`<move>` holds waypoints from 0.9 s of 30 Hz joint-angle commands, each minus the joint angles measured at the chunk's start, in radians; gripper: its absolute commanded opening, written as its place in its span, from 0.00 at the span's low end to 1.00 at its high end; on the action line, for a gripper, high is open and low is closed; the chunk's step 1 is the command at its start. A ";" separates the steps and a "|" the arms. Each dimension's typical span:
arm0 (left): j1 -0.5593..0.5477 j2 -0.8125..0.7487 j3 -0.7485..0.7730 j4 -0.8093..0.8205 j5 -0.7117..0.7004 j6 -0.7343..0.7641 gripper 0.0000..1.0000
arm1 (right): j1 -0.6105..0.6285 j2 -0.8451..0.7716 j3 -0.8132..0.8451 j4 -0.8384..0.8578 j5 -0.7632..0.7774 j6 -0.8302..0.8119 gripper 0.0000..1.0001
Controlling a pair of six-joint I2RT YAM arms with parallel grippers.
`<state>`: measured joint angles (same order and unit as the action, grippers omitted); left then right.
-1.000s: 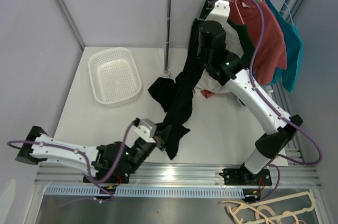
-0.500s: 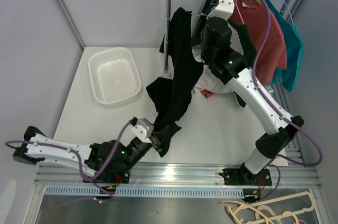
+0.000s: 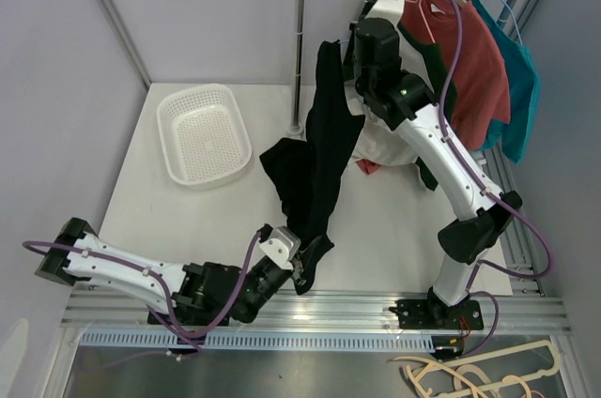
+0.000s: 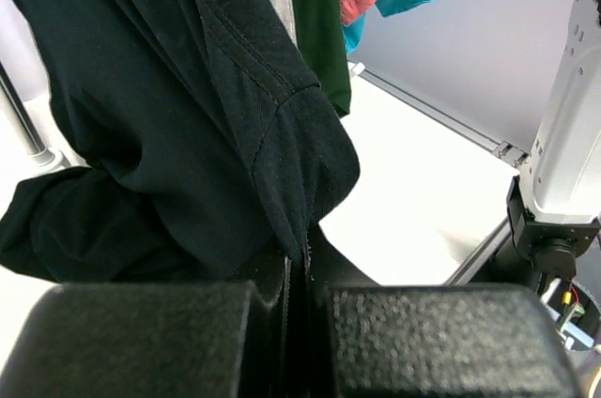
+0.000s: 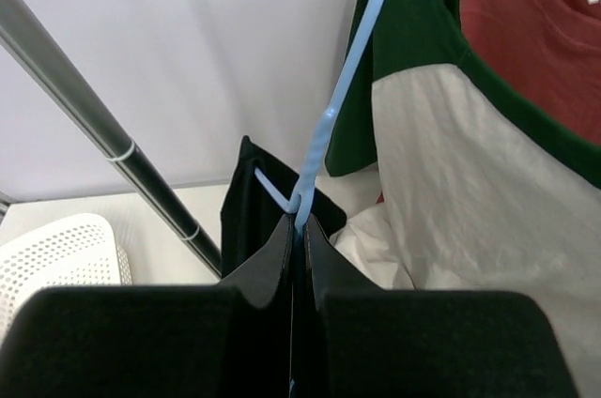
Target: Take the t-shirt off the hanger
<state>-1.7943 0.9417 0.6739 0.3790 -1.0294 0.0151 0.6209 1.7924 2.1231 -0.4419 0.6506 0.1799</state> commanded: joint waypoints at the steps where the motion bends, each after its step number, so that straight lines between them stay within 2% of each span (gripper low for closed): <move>1: -0.097 0.028 0.029 -0.005 0.111 -0.022 0.01 | -0.110 -0.020 0.072 0.197 0.060 0.045 0.00; 2: -0.094 0.046 0.026 0.039 0.079 0.005 0.01 | -0.109 -0.034 0.066 0.181 0.043 0.061 0.00; 3: -0.088 0.054 0.024 0.056 0.063 0.034 0.05 | -0.109 -0.050 0.040 0.160 0.017 0.091 0.00; 4: -0.067 0.058 0.024 0.072 0.055 0.055 0.17 | -0.107 -0.089 0.023 0.154 0.005 0.105 0.00; 6: -0.027 0.054 0.021 0.074 0.092 0.045 0.23 | -0.095 -0.131 -0.017 0.146 -0.017 0.144 0.00; 7: 0.024 0.049 0.015 0.066 0.112 0.014 0.33 | -0.089 -0.151 -0.055 0.147 -0.025 0.148 0.00; 9: 0.076 0.032 0.013 0.034 0.187 -0.006 0.42 | -0.063 -0.212 -0.103 0.175 -0.020 0.148 0.00; 10: 0.117 0.034 0.018 0.035 0.201 -0.007 0.55 | -0.053 -0.231 -0.144 0.184 -0.014 0.144 0.00; 12: 0.142 0.046 0.029 0.041 0.210 0.002 0.74 | -0.035 -0.274 -0.175 0.198 -0.009 0.139 0.00; 18: 0.190 0.089 0.078 0.090 0.238 0.072 0.78 | -0.009 -0.324 -0.221 0.213 -0.011 0.130 0.00; 20: 0.194 0.109 0.070 0.161 0.236 0.126 0.80 | 0.008 -0.334 -0.229 0.210 -0.002 0.136 0.00; 24: 0.199 0.173 0.082 0.345 0.184 0.232 1.00 | 0.049 -0.355 -0.247 0.230 0.027 0.132 0.00; 27: 0.199 0.207 0.116 0.400 0.209 0.266 0.99 | 0.069 -0.357 -0.247 0.241 0.052 0.122 0.00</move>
<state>-1.6009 1.1313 0.7208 0.6235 -0.8310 0.2073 0.6701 1.4750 1.8656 -0.3073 0.6529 0.2951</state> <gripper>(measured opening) 0.993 0.023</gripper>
